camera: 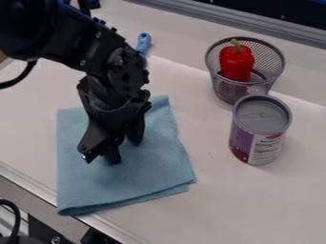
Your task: Moved the blue towel downward of the table
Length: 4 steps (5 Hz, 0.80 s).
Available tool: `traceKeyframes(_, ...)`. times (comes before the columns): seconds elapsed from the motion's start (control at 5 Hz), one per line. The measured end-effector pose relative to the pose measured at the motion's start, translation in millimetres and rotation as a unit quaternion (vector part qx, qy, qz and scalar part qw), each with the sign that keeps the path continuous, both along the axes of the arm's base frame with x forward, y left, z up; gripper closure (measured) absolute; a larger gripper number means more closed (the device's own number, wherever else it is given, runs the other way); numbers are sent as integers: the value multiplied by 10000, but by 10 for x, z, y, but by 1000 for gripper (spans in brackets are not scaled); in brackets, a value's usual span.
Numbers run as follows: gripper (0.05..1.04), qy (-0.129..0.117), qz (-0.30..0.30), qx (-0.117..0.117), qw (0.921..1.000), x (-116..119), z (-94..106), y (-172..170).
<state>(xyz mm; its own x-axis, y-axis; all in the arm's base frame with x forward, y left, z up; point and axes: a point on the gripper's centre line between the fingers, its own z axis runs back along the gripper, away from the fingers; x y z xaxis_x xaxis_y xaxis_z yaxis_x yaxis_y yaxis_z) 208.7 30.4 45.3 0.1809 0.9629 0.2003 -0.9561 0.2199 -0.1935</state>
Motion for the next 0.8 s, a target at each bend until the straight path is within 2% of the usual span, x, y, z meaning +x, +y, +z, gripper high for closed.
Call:
traceKeyframes(0.2,116,-145,-207,-65,9997,35,164,16)
traceKeyframes(0.4,83,-181,-277,-83,9994,72,274,11)
traceKeyframes(0.6,83,-322,-549,-121,9979,89,451,-12)
traceKeyframes(0.8,83,-375,-1031,-149,9939,67,549,-8)
